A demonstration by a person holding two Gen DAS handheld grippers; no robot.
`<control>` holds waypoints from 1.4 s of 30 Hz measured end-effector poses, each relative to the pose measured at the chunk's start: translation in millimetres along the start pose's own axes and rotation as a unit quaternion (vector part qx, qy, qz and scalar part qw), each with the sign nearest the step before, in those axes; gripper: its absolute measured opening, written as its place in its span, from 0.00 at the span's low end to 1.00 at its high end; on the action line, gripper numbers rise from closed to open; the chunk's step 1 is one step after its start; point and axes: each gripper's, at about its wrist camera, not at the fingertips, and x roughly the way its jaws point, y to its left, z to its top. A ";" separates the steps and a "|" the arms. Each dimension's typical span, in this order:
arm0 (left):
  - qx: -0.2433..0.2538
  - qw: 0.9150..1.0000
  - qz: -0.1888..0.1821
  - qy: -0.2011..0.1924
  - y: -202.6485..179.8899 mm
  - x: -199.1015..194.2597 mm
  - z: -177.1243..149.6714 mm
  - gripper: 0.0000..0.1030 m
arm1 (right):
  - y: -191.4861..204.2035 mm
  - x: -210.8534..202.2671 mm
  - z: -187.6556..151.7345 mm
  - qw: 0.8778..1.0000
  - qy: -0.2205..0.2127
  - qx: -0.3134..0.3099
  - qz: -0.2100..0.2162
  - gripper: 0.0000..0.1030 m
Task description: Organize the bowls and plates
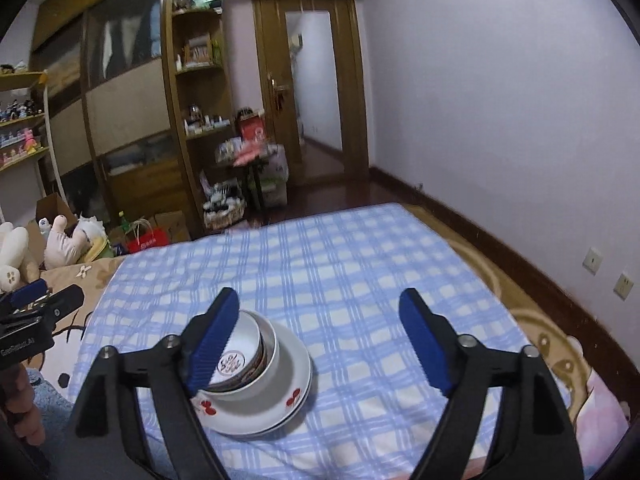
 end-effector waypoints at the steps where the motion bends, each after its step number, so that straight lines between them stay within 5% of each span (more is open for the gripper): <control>1: 0.009 1.000 0.006 -0.013 -2.7 -4.2 -1.4 0.98 | 1.9 -2.8 -0.7 1.000 -0.010 -0.005 0.000 0.90; 12: 0.029 0.998 -0.005 -0.055 -14.6 -6.1 -10.4 0.99 | 14.5 3.3 -19.6 0.999 -0.037 -0.037 0.000 1.00; 42: 0.025 1.000 0.009 0.001 -14.8 38.8 -14.5 0.99 | -5.9 38.4 -33.0 1.000 -0.013 -0.013 -0.012 1.00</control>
